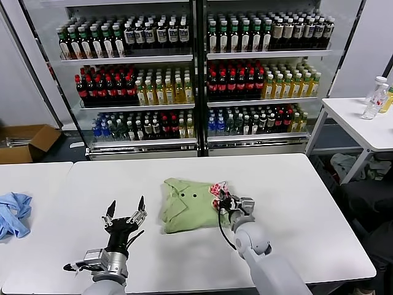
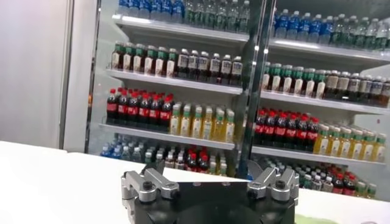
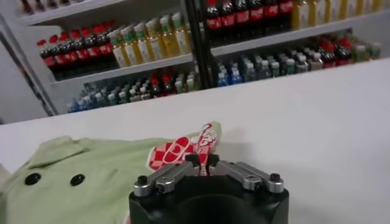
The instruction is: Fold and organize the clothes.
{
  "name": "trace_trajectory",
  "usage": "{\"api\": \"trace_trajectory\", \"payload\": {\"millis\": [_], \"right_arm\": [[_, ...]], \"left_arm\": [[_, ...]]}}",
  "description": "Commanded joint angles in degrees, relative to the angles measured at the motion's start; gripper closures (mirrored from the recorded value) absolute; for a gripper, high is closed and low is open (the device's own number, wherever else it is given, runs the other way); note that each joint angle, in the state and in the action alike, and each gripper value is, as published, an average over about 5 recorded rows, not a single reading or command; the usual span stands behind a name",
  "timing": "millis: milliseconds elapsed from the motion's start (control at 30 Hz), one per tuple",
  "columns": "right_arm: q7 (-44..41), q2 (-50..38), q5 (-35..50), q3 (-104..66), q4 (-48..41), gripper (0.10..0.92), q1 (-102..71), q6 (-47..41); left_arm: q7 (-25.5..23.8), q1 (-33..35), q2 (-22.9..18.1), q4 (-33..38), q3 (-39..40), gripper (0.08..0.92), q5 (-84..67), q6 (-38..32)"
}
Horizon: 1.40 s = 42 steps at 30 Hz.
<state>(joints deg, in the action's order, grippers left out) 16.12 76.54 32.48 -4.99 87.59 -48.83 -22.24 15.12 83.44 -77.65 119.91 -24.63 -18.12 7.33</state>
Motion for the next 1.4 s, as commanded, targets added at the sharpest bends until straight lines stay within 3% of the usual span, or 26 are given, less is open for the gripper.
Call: {"api": "trace_trajectory", "payload": {"millis": [33, 167, 567, 900, 1400], "right_arm": [[-6.18, -2.3, -12.54, 0.27, 0.31, 0.875, 0.75, 3.7], [-3.51, -2.62, -17.86, -3.41, 7.58, 0.841, -9.1, 10.12], [-5.72, -5.33, -24.13, -15.94, 34.33, 0.505, -36.78, 14.39], [-5.13, -3.89, -27.56, -20.11, 42.09, 0.236, -46.25, 16.31], [-4.45, -3.48, -29.79, -21.01, 44.06, 0.203, -47.54, 17.62]], "left_arm": [[-0.12, 1.64, 0.48, 1.5, -0.75, 0.177, 0.01, -0.6], [-0.23, 2.49, 0.45, 2.43, -0.22, 0.177, 0.0, -0.55], [-1.96, 5.88, 0.15, 5.67, 1.61, 0.177, 4.52, -1.34], [-2.45, 7.85, 0.31, 8.62, 1.06, 0.177, 5.2, -1.68], [-3.2, 10.41, 0.88, 10.8, 0.18, 0.177, 5.97, -1.37]]}}
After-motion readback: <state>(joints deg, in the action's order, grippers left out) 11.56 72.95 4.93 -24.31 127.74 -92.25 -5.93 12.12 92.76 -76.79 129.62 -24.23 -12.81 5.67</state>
